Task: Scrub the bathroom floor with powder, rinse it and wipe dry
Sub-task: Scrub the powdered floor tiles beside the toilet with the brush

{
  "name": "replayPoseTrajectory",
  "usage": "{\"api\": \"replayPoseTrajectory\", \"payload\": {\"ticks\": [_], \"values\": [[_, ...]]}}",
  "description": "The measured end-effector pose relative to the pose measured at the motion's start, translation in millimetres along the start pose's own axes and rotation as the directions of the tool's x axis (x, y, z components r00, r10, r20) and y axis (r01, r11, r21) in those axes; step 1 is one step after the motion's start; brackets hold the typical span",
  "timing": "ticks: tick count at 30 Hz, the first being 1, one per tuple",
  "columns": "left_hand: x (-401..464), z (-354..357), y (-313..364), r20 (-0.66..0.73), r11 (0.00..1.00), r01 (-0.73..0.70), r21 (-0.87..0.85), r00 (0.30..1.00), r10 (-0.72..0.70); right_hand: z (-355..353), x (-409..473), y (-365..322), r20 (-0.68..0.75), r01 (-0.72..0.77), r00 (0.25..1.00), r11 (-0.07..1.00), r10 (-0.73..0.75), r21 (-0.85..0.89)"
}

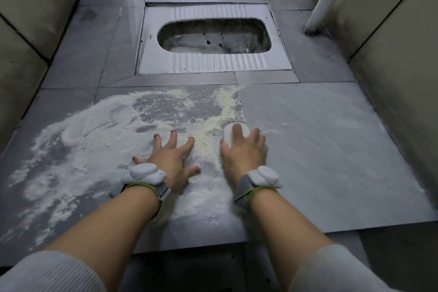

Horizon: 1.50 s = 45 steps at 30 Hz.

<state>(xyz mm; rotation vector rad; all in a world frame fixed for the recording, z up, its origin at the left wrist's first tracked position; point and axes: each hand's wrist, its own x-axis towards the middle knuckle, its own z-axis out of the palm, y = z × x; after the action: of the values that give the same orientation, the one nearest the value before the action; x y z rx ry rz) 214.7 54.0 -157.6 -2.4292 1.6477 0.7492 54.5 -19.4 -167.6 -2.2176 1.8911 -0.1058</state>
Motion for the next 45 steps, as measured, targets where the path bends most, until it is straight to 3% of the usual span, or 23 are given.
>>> {"api": "replayPoseTrajectory", "payload": {"ticks": [3,6,7,10,11,14,16,19,21,23,25,28,30,32,34,37,39,41,45], "values": [[1,0,1,0.014,1.0,0.012,0.002,1.0,-0.012,5,9,-27,0.034,0.124,0.992,0.992,-0.124,0.016],[0,-2,3,0.021,1.0,0.018,-0.006,1.0,-0.018,3,18,-9,0.054,0.329,0.942,0.943,-0.331,0.049],[0,-2,3,0.026,1.0,0.018,-0.006,0.999,-0.018,1,25,3,0.05,0.319,0.945,0.946,-0.322,0.053],[0,-1,3,0.041,1.0,0.015,-0.004,0.999,-0.015,-6,39,27,0.001,-0.006,1.0,0.999,0.006,0.032],[-1,-1,3,0.047,1.0,0.015,-0.003,0.999,-0.014,-4,38,23,-0.017,-0.032,0.999,0.999,0.032,0.007],[-2,-5,5,0.054,1.0,0.012,-0.008,0.998,-0.011,4,23,-6,-0.006,0.221,0.975,0.975,-0.221,-0.003],[-5,-7,5,0.054,1.0,0.009,-0.013,0.998,-0.008,-1,20,-5,0.08,0.346,0.934,0.937,-0.348,0.044],[-6,-5,1,0.041,1.0,0.008,-0.026,0.999,-0.007,-13,36,26,0.164,0.329,0.925,0.939,-0.342,0.105],[-8,-7,1,0.04,0.999,0.013,-0.04,0.999,-0.011,-23,32,50,0.103,0.244,0.961,0.963,-0.256,0.117],[-11,-9,3,-0.01,0.999,0.0,-0.053,1.0,-0.001,-34,11,66,0.08,0.266,0.957,0.953,-0.279,0.142],[-22,-8,6,-0.081,0.998,-0.06,-0.035,0.995,0.057,-43,-21,76,0.09,0.422,0.894,0.893,-0.438,0.155],[-44,2,5,-0.06,0.992,-0.114,-0.054,0.992,0.111,-44,-65,79,0.164,0.638,0.735,0.753,-0.658,0.162],[-57,9,-1,-0.004,0.996,-0.081,-0.04,0.997,0.081,-35,-76,76,0.215,0.719,0.642,0.675,-0.736,0.166],[-62,13,-7,0.042,0.998,-0.056,-0.023,0.997,0.057,-28,-70,69,0.216,0.74,0.617,0.652,-0.757,0.169],[-61,16,-10,0.058,0.998,-0.053,-0.015,0.997,0.054,-21,-49,58,0.147,0.709,0.676,0.692,-0.722,0.139],[-57,15,-8,0.082,0.998,-0.053,-0.022,0.995,0.054,-18,1,39,0.062,0.434,0.898,0.9,-0.436,0.037],[-56,13,-8,0.08,0.999,-0.049,-0.021,0.996,0.05,-25,14,32,0.09,0.373,0.922,0.927,-0.376,0.046],[-56,14,-8,0.07,0.999,-0.047,-0.019,0.996,0.049,-36,-3,37,0.093,0.534,0.831,0.834,-0.548,0.14],[-56,16,-6,0.054,0.999,-0.036,0.001,0.998,0.036,-40,-66,60,0.189,0.806,0.513,0.546,-0.837,0.229]]}}
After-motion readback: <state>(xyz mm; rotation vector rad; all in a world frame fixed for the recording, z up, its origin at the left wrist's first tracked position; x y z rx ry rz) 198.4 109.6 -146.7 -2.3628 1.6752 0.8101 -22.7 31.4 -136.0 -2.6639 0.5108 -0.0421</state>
